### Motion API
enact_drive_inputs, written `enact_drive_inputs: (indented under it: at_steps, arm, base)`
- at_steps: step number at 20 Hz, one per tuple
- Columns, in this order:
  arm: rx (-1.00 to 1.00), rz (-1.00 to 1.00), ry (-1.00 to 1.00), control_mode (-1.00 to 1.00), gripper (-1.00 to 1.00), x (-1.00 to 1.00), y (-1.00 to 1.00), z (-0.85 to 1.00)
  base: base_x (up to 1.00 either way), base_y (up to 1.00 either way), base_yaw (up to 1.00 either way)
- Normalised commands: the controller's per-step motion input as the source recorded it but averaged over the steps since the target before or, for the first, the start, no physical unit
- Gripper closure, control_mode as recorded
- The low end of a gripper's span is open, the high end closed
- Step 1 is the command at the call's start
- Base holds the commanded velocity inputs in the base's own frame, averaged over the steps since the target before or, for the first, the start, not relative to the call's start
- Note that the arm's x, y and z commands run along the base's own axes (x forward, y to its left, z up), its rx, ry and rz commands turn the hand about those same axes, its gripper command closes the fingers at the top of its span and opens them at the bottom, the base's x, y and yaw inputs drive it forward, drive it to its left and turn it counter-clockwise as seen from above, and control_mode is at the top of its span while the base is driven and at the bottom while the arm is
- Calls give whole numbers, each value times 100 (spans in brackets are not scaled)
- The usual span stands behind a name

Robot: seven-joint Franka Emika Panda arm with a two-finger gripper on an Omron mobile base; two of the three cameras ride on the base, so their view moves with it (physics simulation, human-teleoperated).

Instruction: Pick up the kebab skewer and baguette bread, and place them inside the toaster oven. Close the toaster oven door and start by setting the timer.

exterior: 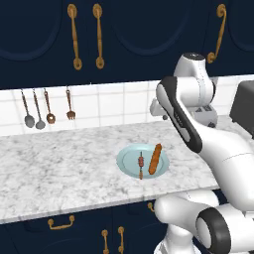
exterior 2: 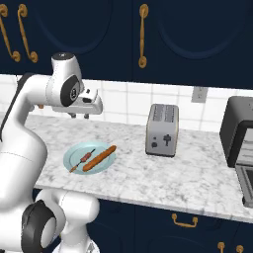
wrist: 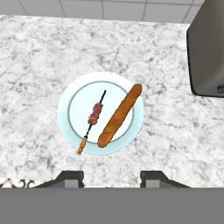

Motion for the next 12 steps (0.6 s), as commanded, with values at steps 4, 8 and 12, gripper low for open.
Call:
enact_drive_inputs:
  at_steps: [4,8,12]
  arm:
    - [0,0,0,100,-100,0,0,0]
    - [0,0,0,100,-100,0,0,0]
    - [0,0,0,100,-100,0,0,0]
  base:
    - [0,0,0]
    - [-25,-9,-1]
    - [-57,-93,-7]
